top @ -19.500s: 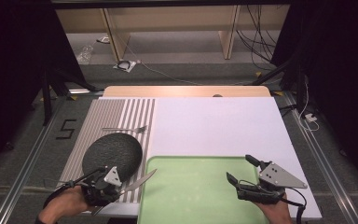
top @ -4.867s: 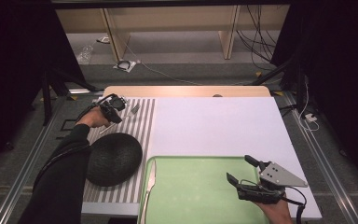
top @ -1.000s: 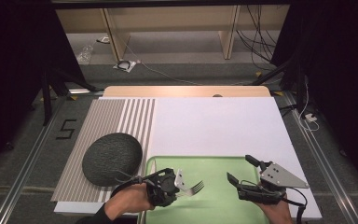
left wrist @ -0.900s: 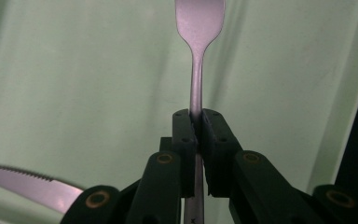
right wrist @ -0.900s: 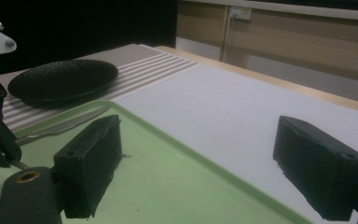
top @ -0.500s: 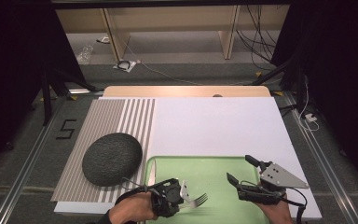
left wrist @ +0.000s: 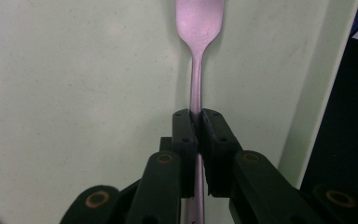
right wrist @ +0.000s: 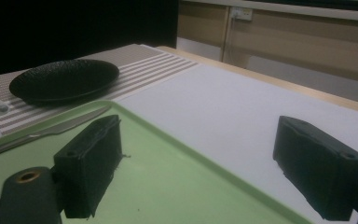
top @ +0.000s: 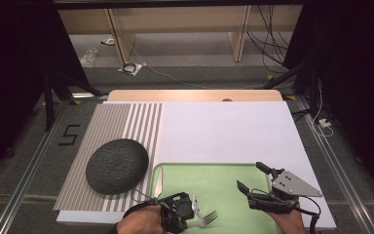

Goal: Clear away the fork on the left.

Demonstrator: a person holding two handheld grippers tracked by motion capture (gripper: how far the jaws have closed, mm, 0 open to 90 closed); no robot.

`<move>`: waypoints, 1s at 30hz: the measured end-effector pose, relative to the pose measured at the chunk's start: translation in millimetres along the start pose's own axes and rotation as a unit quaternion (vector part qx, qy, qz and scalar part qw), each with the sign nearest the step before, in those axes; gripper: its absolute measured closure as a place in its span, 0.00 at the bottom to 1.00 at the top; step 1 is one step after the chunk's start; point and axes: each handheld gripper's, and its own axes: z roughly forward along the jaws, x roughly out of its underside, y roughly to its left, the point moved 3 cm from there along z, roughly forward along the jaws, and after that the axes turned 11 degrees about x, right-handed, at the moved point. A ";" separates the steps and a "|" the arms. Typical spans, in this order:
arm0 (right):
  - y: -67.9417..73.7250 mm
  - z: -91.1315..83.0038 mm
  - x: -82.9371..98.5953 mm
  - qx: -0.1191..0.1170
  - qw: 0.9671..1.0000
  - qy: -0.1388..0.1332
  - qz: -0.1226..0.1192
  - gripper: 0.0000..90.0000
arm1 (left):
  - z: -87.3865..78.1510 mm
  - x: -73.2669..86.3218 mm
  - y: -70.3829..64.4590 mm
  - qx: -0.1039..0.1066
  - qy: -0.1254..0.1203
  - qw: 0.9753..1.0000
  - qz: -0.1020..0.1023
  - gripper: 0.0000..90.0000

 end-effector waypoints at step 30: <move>0.2 -0.3 0.0 -0.001 1.000 0.003 -0.001 0.18 | 7.4 -5.3 -1.9 -0.008 -0.058 0.997 0.053 1.00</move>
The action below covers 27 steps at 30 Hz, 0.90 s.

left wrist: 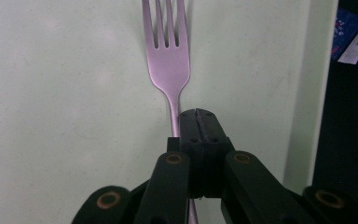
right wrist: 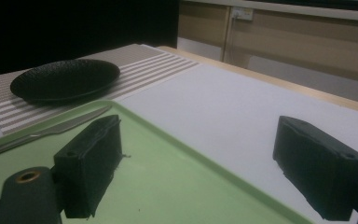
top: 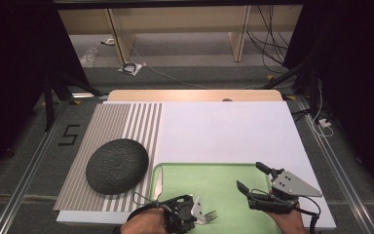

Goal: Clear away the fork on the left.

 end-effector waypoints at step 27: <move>0.4 0.4 -0.3 -0.001 1.000 -0.004 0.000 0.18 | -4.8 9.6 7.9 -0.008 -0.033 0.999 -0.016 1.00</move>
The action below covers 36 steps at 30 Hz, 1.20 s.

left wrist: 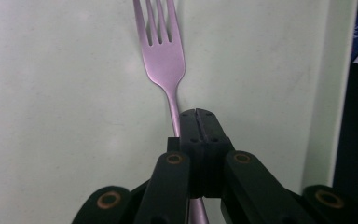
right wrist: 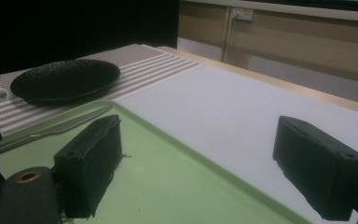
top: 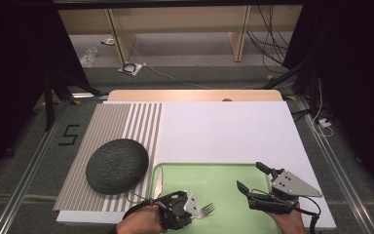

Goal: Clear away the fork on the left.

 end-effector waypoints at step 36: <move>0.4 0.2 0.2 -0.001 1.000 0.000 0.001 0.18 | -16.3 24.0 45.4 -0.070 -0.010 0.996 -0.061 1.00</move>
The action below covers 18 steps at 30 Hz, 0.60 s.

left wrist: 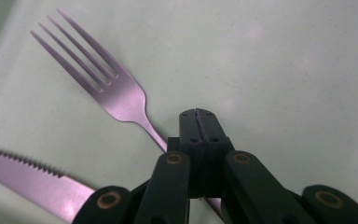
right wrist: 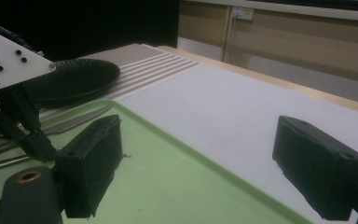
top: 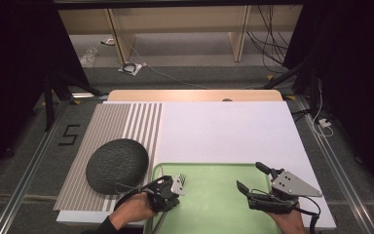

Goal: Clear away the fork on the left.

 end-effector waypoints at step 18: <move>-0.2 0.0 0.2 0.000 1.000 0.001 0.001 0.18 | -7.8 10.4 16.3 -0.007 0.003 1.000 -0.029 1.00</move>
